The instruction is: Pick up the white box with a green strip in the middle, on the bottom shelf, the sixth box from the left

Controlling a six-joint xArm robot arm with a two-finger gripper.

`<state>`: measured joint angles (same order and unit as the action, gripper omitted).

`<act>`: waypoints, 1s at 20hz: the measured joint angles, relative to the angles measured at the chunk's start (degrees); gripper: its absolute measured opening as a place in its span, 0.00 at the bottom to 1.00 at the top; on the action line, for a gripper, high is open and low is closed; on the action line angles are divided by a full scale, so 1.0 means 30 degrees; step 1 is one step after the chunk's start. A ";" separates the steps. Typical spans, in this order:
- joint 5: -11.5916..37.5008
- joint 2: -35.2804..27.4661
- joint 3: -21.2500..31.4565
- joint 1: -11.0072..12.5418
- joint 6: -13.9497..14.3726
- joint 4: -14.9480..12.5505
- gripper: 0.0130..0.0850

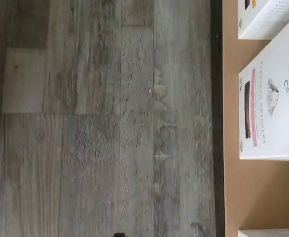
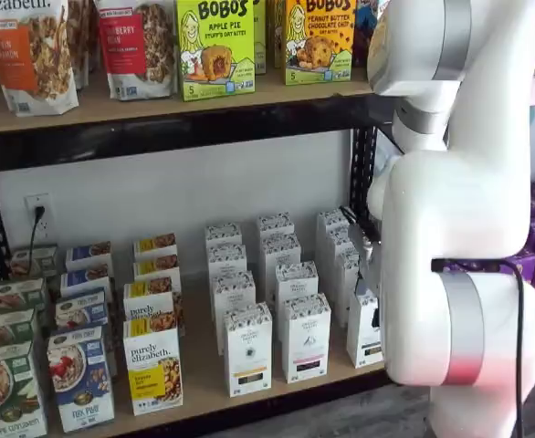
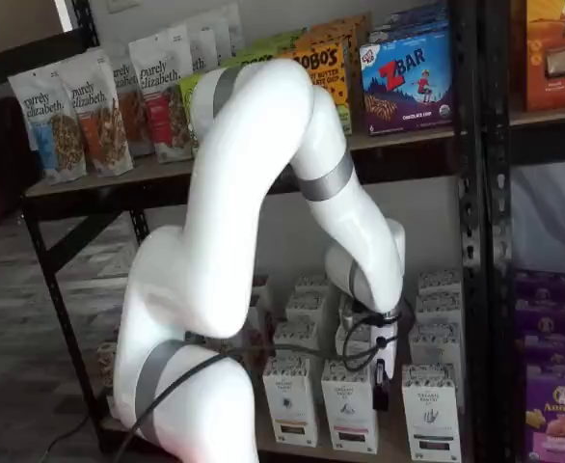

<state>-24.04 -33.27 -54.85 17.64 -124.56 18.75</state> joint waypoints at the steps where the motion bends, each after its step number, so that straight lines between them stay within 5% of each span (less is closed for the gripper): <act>1: -0.0368 -0.0101 -0.0278 0.0009 0.0114 -0.0114 1.00; 7: -0.2930 -0.2073 -0.4485 -0.0260 0.1195 -0.0637 1.00; 13: -0.3224 -0.3381 -0.6257 -0.0376 0.2988 -0.2549 1.00; 20: -0.3044 -0.4616 -0.7569 -0.0298 0.3056 -0.2704 1.00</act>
<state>-33.17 -47.12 -77.56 16.75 -115.39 10.64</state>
